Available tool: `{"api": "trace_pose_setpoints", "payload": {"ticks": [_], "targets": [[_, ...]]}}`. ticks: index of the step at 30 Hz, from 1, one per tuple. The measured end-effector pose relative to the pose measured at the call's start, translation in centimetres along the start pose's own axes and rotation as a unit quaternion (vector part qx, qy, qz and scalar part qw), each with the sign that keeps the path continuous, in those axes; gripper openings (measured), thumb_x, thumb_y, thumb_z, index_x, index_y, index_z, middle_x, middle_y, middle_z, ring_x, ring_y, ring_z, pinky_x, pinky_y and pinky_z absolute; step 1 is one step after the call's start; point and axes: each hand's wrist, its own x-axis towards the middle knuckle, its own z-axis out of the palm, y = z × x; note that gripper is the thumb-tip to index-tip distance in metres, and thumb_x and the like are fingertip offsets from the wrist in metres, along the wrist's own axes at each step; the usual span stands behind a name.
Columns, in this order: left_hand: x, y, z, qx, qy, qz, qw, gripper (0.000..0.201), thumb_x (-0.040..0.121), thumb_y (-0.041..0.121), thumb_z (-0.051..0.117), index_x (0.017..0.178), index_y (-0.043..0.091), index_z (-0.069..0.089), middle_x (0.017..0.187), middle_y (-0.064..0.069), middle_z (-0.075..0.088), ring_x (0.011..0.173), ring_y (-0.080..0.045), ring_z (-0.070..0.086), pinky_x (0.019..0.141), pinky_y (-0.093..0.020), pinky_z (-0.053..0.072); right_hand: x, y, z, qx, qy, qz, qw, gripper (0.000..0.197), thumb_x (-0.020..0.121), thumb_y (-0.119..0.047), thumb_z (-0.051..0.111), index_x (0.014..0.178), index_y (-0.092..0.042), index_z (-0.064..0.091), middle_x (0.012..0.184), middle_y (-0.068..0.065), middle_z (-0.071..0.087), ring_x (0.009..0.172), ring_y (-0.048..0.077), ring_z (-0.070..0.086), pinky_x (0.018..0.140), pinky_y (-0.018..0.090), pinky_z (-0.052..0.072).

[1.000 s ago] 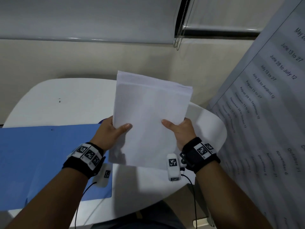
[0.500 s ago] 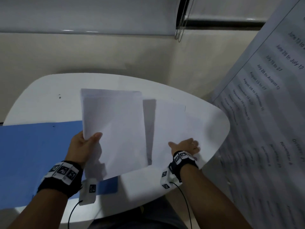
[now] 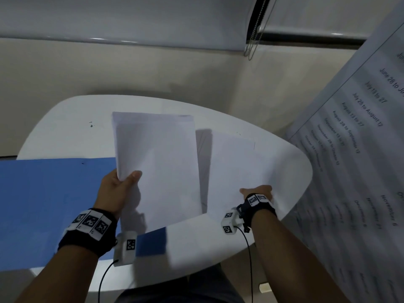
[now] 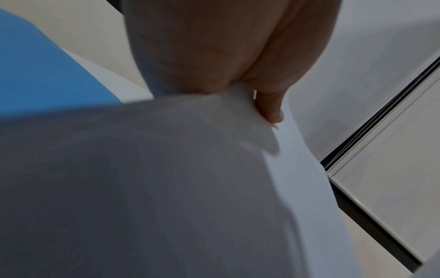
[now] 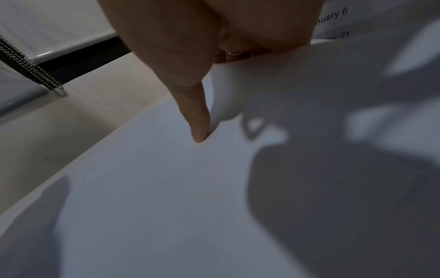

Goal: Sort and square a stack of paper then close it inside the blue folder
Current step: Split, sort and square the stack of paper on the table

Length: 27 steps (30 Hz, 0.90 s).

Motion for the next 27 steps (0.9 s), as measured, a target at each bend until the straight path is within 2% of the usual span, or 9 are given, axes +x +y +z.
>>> {"api": "trace_pose_setpoints", "payload": {"ticks": [1,3,6,8,11,14,18,22,27], "targets": [[0.1,0.0,0.0,0.001,0.000,0.000,1.000,0.017,0.091,0.025,0.072,0.092,0.010,0.064,0.077,-0.006,0.062,0.067,-0.023,0.057,0.058,-0.032,0.048,-0.3,-0.1,-0.1,-0.004,0.011,-0.003,1.000,0.093,0.071,-0.037,0.083,0.138,-0.001,0.030,0.133,0.018,0.050,0.115,0.033,0.057,0.093,0.043,0.049],[0.1,-0.1,0.1,-0.004,-0.001,-0.003,1.000,0.018,0.090,0.025,0.072,0.094,0.009,0.064,0.078,-0.006,0.062,0.068,-0.023,0.057,0.059,-0.032,0.048,-1.2,-0.4,-0.1,-0.034,0.015,-0.009,0.999,0.094,0.071,-0.040,0.080,0.140,-0.003,0.028,0.140,0.020,0.040,0.125,0.035,0.047,0.102,0.045,0.043],[0.1,0.2,0.2,-0.011,0.003,0.000,1.000,0.015,0.091,0.023,0.071,0.091,0.010,0.064,0.077,-0.007,0.061,0.067,-0.024,0.056,0.059,-0.033,0.048,-1.8,-0.9,0.7,-0.096,-0.010,-0.020,0.995,0.108,0.083,-0.047,0.068,0.152,-0.001,-0.001,0.158,0.023,0.007,0.145,0.038,0.016,0.115,0.051,0.024],[0.1,0.3,0.1,-0.011,0.007,0.001,1.000,0.015,0.091,0.023,0.071,0.090,0.010,0.064,0.077,-0.008,0.061,0.067,-0.025,0.056,0.060,-0.035,0.048,-1.3,-0.9,1.1,-0.061,-0.010,-0.029,0.998,0.099,0.090,-0.042,0.062,0.153,-0.003,-0.005,0.160,0.020,0.002,0.147,0.036,0.013,0.114,0.050,0.023],[0.2,0.4,0.1,-0.014,0.012,-0.002,1.000,0.017,0.091,0.024,0.071,0.092,0.008,0.064,0.076,-0.009,0.061,0.068,-0.026,0.056,0.062,-0.037,0.049,-1.0,-0.6,0.6,0.081,-0.018,-0.059,0.995,0.082,0.090,-0.017,0.063,0.151,-0.005,0.011,0.151,0.021,0.028,0.135,0.035,0.038,0.108,0.045,0.035],[0.2,0.6,0.2,-0.018,0.017,-0.003,1.000,0.015,0.092,0.023,0.071,0.089,0.010,0.064,0.076,-0.009,0.060,0.067,-0.026,0.056,0.062,-0.038,0.050,-1.1,0.1,-0.1,0.149,-0.030,-0.060,0.986,0.066,0.091,-0.011,0.062,0.145,-0.003,0.026,0.142,0.021,0.041,0.129,0.037,0.044,0.103,0.043,0.039],[0.0,0.6,0.6,-0.029,0.024,-0.011,0.999,0.015,0.091,0.023,0.071,0.091,0.010,0.064,0.077,-0.010,0.061,0.068,-0.026,0.056,0.062,-0.038,0.051,-1.1,0.4,-0.9,0.167,0.005,-0.093,0.982,0.027,0.085,-0.009,0.068,0.109,0.001,0.060,0.108,0.017,0.068,0.086,0.030,0.065,0.071,0.029,0.052],[0.0,0.5,1.3,-0.043,0.031,-0.021,0.998,0.013,0.091,0.022,0.071,0.093,0.011,0.065,0.079,-0.009,0.061,0.069,-0.026,0.057,0.065,-0.039,0.052,-0.2,0.7,-3.1,0.134,0.035,-0.158,0.978,0.035,0.086,-0.019,0.071,0.115,0.000,0.063,0.115,0.013,0.067,0.101,0.032,0.065,0.082,0.029,0.050],[-0.1,0.4,3.4,-0.051,0.017,-0.034,0.998,0.016,0.091,0.022,0.072,0.098,0.009,0.066,0.080,-0.007,0.063,0.070,-0.026,0.058,0.065,-0.037,0.050,0.4,0.9,-7.0,0.093,0.072,-0.246,0.962,0.020,0.088,-0.021,0.069,0.098,-0.004,0.069,0.101,0.014,0.071,0.091,0.031,0.065,0.077,0.027,0.048]]}}
